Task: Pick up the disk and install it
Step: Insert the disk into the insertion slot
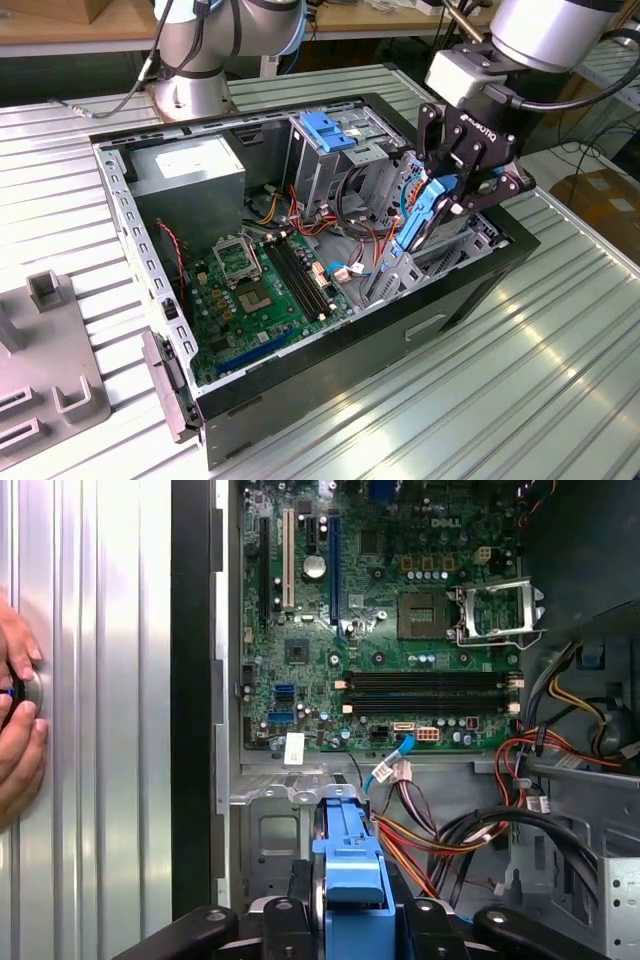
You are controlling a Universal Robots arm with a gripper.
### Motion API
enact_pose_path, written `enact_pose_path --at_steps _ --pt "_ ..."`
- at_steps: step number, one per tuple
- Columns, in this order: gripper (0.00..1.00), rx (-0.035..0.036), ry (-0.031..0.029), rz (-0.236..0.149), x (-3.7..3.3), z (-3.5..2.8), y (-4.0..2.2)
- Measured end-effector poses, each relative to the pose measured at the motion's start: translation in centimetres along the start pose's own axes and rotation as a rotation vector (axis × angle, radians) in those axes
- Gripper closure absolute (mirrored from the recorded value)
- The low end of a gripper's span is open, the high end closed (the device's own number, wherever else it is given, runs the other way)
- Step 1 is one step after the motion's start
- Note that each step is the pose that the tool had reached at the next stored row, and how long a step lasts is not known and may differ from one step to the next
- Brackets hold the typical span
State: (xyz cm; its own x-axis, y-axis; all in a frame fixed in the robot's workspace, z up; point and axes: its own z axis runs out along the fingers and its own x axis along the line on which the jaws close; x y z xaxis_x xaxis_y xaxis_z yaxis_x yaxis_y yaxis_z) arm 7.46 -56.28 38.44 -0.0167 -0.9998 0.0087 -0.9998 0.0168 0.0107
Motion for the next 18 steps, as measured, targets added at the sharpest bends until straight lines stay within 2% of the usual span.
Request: enact_pose_path --at_steps 9,15,16,17,18 --pt "0.63 0.0 0.0002 0.0 -0.01 1.2 -0.05" --pt "0.63 0.0006 -0.0001 0.0 -0.01 1.29 -0.07" --pt "0.62 0.0001 0.0 0.0 -0.01 1.29 -0.06" --pt "0.55 0.0 0.0 0.0 -0.01 1.29 -0.05" --pt "0.55 0.0 0.0 0.0 -0.01 1.29 -0.05"
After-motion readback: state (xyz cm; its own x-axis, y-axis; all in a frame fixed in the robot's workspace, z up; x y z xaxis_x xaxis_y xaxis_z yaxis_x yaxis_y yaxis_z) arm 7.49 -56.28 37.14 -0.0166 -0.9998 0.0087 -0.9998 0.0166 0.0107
